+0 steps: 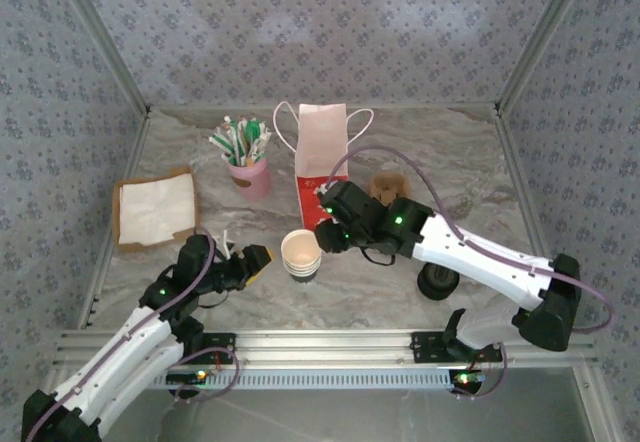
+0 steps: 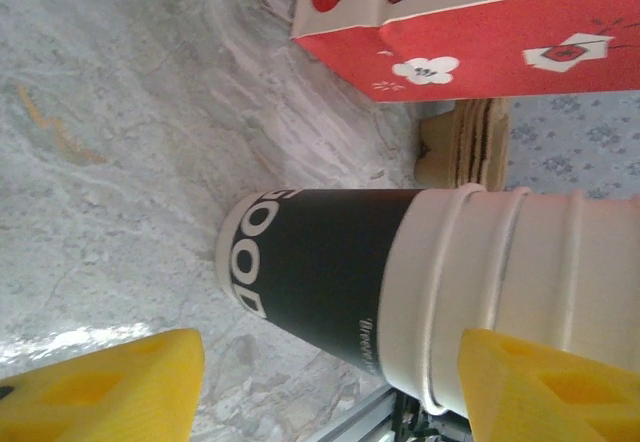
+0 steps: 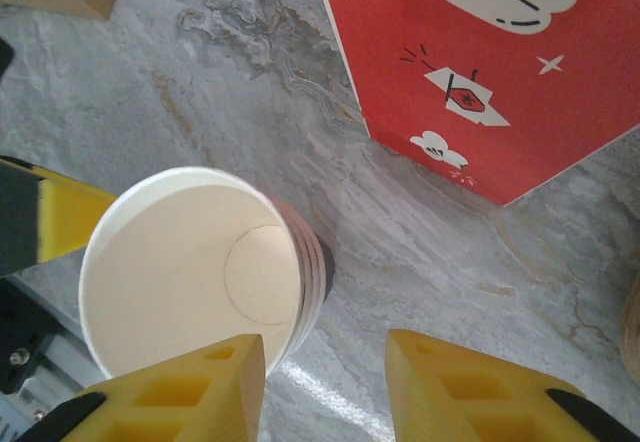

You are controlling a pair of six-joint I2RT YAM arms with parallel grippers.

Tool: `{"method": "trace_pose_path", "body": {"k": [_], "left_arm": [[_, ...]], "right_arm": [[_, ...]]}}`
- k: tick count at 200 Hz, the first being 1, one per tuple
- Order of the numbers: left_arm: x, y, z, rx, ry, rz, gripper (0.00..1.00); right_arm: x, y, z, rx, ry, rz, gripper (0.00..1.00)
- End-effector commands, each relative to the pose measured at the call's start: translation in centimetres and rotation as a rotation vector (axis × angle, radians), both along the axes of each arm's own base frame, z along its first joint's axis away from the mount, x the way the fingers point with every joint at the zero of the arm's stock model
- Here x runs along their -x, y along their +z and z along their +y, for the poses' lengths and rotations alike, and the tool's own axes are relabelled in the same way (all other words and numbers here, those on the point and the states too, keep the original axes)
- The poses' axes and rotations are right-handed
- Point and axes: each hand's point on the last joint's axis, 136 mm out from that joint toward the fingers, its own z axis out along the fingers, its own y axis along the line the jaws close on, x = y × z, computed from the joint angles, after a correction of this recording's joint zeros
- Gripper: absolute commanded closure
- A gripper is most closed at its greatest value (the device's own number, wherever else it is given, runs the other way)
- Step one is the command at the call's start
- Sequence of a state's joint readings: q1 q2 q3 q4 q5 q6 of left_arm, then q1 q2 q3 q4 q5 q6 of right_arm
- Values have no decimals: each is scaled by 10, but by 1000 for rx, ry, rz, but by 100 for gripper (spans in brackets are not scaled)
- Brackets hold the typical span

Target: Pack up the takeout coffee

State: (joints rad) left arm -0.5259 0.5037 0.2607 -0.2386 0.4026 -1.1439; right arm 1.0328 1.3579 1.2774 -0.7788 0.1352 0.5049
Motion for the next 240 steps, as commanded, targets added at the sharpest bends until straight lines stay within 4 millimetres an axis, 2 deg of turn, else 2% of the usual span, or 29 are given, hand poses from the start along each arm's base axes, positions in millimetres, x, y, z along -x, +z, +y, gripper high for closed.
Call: {"method": "trace_pose_path", "body": {"k": [1,74,129,189,240], "left_arm": [[-7,22,0,59,46,-69,33],[4,34,0,106,16,-96,35],[6,31,-10,95,-43,-83,36],[6,30,-16,91,-72,-76,39],[7,31,-19,95,-82,-79,39]], "right_arm": [[-1,0,-1,55,5,-6,63],[-2,-17,16,111,41,33,65],[-2,-29,23,149,48,60,69],[0,-33,30,154,60,73,71],[0,-35,31,157,60,78,82]]}}
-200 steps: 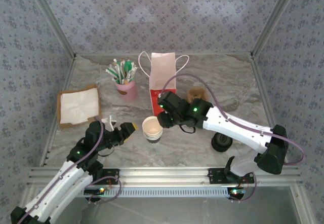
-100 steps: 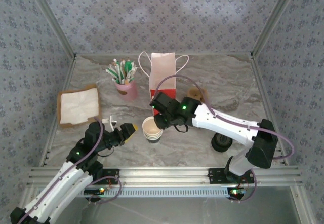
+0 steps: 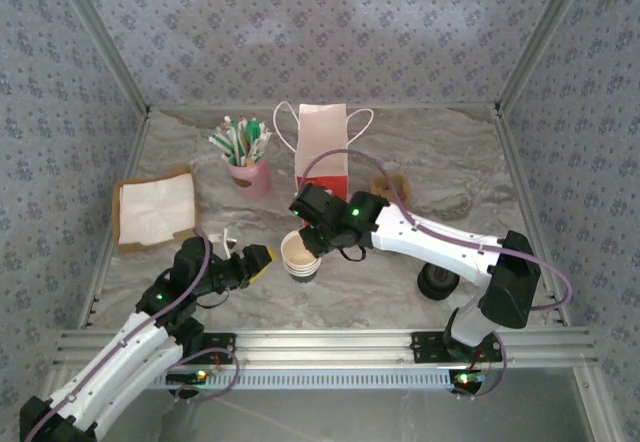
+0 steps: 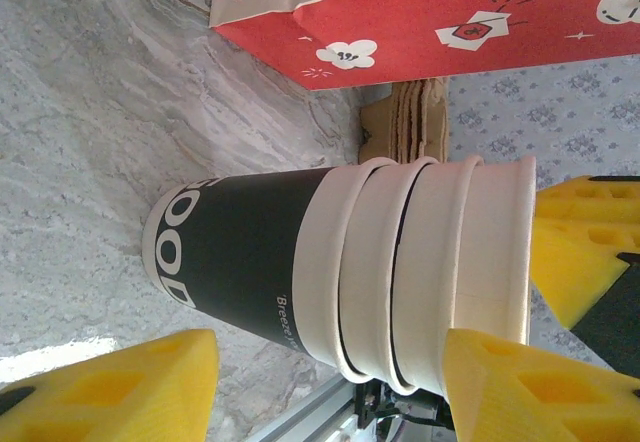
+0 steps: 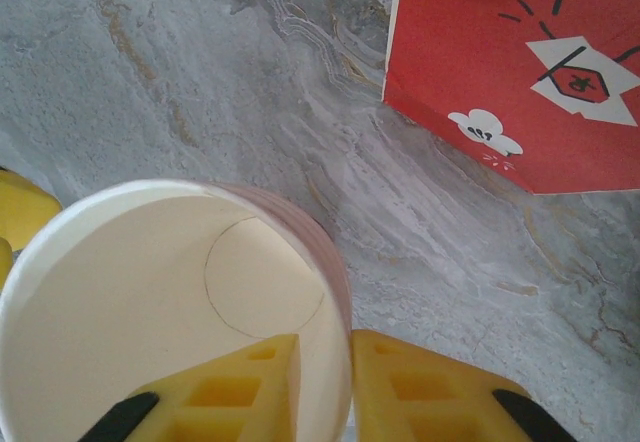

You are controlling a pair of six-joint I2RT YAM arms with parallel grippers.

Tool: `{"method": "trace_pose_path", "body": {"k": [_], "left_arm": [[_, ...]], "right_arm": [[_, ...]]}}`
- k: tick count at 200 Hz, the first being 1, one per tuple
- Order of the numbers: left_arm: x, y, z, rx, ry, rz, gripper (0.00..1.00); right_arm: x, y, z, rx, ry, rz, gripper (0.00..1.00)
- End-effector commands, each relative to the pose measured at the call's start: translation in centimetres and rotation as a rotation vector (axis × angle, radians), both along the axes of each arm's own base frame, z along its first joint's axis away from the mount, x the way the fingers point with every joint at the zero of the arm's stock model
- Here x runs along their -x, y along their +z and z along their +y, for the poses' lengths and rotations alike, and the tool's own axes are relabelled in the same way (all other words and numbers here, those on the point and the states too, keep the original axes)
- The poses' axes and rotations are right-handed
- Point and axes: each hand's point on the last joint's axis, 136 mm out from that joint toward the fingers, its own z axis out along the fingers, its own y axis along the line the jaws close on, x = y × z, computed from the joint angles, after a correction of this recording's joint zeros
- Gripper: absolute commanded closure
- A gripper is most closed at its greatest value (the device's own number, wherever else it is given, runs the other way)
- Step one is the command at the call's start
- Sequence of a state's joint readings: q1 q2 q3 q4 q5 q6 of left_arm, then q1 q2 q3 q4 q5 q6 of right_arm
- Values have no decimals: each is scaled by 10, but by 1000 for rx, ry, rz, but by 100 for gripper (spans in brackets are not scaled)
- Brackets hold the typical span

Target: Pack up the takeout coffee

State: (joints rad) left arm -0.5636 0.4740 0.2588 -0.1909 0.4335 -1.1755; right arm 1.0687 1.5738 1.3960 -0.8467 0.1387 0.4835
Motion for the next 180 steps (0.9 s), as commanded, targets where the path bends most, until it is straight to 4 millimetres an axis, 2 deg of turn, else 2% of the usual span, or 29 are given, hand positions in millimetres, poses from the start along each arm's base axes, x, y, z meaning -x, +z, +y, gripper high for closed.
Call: {"method": "trace_pose_path", "body": {"k": [1,40,68,180], "left_arm": [[0,15,-7,28,-31,-47,39],[2,17,-10,28,-41,-55,39],[2,16,-10,25,-43,-54,39],[3,15,-10,21,-44,-53,39]], "right_arm": [[2,4,3,3,7,6,82],[5,4,2,-3,4,26,93],[7,4,2,-17,-4,42,97],[2,11,-1,-124,-46,81,100]]}}
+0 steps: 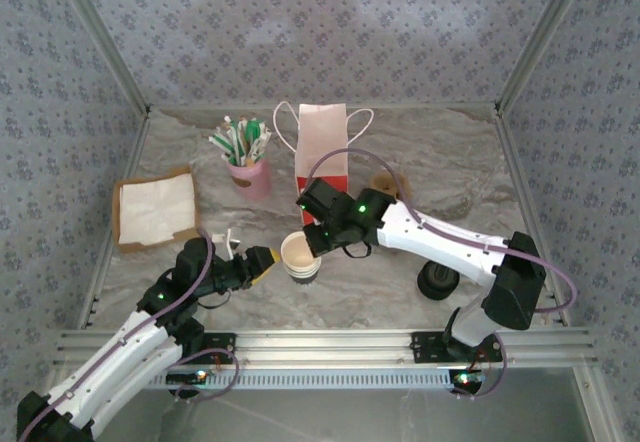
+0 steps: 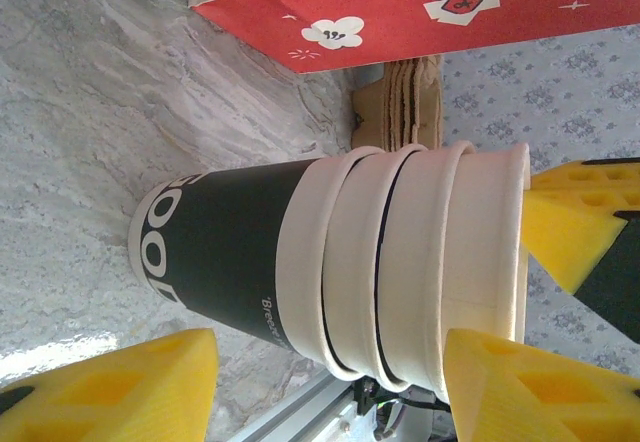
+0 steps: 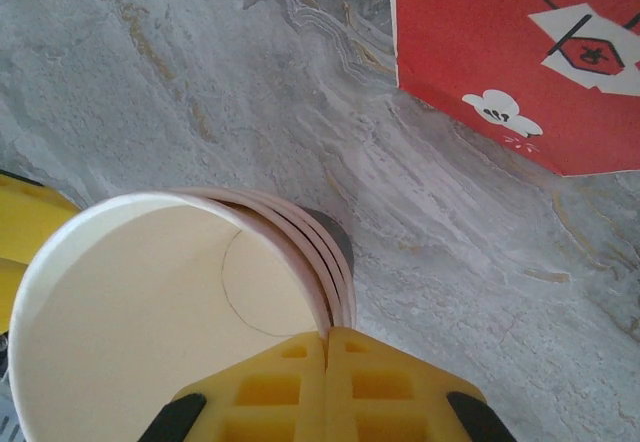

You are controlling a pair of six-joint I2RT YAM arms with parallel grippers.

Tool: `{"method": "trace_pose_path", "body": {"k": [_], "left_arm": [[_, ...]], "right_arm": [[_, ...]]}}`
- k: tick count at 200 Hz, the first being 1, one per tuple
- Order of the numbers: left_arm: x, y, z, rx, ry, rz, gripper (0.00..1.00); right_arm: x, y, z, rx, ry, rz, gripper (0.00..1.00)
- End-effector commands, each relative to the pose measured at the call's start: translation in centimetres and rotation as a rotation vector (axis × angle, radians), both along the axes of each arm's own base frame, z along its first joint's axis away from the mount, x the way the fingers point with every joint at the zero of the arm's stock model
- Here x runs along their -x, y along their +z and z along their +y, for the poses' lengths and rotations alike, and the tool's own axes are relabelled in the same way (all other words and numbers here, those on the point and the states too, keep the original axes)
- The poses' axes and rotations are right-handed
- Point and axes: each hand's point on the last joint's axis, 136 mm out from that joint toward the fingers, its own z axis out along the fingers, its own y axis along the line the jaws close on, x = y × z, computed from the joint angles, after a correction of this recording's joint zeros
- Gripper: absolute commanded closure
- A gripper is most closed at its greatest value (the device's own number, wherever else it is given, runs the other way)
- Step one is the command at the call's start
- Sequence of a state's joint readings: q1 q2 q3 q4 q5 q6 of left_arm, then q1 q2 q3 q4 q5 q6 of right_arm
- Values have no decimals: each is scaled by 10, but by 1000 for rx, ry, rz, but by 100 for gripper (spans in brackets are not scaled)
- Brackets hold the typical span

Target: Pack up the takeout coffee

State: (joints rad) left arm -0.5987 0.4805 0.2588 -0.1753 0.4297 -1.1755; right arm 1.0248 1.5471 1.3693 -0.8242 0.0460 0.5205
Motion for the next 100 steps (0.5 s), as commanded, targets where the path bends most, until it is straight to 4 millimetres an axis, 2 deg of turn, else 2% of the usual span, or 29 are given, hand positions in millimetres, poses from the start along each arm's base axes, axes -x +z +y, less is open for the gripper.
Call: {"method": "trace_pose_path", "body": {"k": [1,59,100], "left_arm": [[-2,13,-4,19,-12,-45,39],[-2,19,-3,35,-10,-69,32],[-2,17,-4,35,-11,-67,33]], "right_arm": [[2,10,2,-52,-13,8,100],[0,5,2,-66,-22,26,100],[1,5,2,-96,-22,47,100]]}}
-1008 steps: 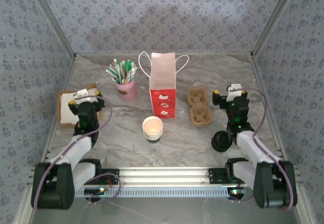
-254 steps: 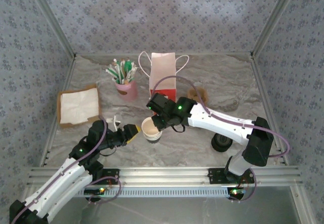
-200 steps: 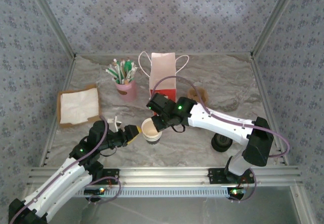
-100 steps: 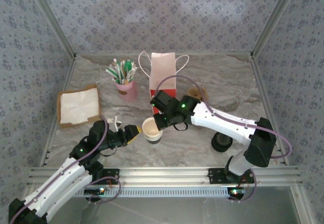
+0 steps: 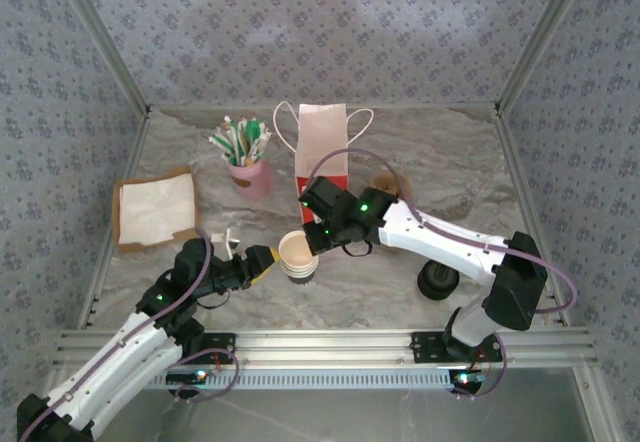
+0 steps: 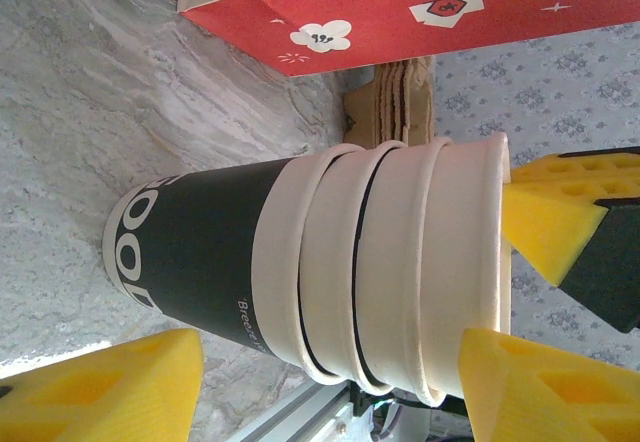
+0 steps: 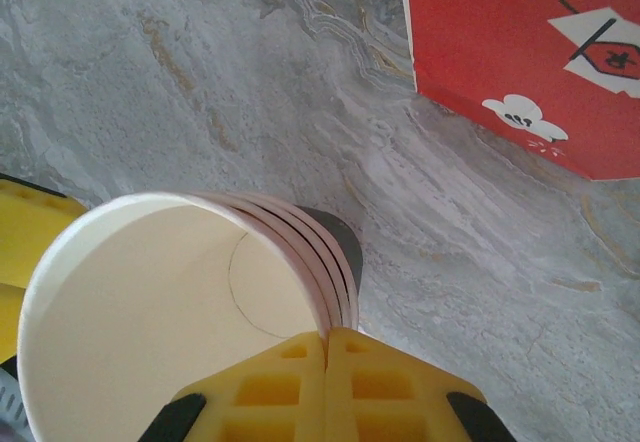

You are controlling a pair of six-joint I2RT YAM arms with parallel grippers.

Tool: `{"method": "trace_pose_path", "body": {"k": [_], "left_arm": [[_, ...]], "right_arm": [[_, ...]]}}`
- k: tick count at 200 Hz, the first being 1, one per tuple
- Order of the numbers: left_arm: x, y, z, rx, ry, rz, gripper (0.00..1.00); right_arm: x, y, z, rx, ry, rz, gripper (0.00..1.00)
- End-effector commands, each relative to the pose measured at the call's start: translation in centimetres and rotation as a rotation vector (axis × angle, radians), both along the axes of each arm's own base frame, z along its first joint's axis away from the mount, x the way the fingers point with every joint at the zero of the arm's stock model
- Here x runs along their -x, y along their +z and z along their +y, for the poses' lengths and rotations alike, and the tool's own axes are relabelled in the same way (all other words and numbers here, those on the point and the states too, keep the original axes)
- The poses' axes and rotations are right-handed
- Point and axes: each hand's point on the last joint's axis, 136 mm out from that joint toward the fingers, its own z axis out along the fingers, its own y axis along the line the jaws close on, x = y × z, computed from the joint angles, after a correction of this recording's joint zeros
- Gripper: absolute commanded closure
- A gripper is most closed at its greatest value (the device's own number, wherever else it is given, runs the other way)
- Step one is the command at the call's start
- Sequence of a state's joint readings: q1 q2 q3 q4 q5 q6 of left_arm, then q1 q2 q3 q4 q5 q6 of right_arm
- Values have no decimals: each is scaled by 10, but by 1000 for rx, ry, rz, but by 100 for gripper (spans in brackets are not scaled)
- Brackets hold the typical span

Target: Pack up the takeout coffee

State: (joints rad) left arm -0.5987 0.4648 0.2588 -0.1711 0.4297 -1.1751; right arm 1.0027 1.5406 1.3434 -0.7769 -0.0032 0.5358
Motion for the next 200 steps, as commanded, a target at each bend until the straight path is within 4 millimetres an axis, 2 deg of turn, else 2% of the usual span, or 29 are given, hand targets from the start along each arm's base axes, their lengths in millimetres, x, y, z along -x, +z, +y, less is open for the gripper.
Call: {"method": "trace_pose_path", "body": {"k": [1,117,200], "left_arm": [[-2,12,-3,24,-10,-49,33],[-2,10,-2,10,-7,-49,34],[-3,13,12,-49,50,-68,28]], "right_arm": [[3,7,-2,-46,-10,19,100],[-7,27,-2,-167,-44,27,100],[-9,78,-9,-202,-47,-50,100]]}}
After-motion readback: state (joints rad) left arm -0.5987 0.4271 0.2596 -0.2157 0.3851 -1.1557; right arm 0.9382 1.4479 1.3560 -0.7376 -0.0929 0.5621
